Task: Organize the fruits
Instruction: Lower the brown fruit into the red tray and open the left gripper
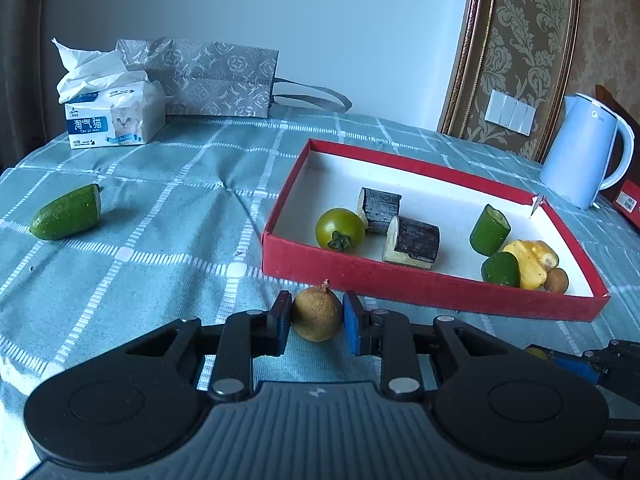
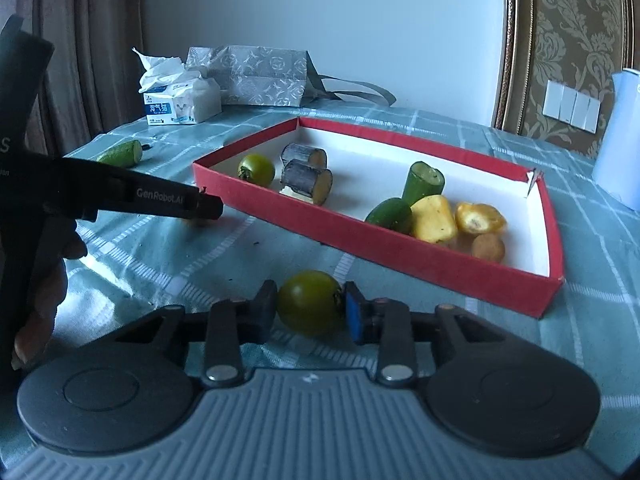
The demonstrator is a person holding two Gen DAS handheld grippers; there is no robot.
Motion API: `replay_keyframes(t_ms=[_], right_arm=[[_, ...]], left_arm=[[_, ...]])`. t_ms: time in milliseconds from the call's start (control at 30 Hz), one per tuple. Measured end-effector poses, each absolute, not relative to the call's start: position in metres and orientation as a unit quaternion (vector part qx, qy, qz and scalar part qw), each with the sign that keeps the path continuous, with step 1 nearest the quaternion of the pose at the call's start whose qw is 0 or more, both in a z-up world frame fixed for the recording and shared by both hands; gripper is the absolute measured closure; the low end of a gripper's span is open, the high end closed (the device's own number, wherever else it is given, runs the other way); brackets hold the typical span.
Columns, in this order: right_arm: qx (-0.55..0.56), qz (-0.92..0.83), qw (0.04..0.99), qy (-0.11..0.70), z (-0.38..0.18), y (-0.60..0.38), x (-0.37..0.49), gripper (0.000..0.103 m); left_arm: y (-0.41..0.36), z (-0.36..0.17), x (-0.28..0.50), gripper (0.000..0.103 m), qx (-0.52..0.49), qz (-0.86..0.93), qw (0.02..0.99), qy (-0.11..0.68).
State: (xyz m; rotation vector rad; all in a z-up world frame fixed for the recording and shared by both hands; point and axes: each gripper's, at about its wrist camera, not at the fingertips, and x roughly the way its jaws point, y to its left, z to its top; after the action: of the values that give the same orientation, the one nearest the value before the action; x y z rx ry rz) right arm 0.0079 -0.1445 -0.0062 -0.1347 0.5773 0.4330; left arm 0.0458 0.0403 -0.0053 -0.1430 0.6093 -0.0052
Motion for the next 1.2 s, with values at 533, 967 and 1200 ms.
replay_keyframes(t_ms=[533,967,1200], right_arm=[[0.01,0.125,0.956,0.265,-0.003,-0.184,0.019,0.07],[0.007,0.123,0.958,0.259,-0.002,-0.183,0.018,0.07],[0.008,0.122,0.959,0.254,-0.001,-0.183,0.016,0.07]], left_arm=[[0.033,-0.007,0.045,0.076,-0.045,0.007,0.954,0.295],[0.026,-0.007,0.045,0.076,-0.023,0.016,0.956,0.292],[0.026,-0.006,0.044,0.076,-0.023,0.017,0.956,0.291]])
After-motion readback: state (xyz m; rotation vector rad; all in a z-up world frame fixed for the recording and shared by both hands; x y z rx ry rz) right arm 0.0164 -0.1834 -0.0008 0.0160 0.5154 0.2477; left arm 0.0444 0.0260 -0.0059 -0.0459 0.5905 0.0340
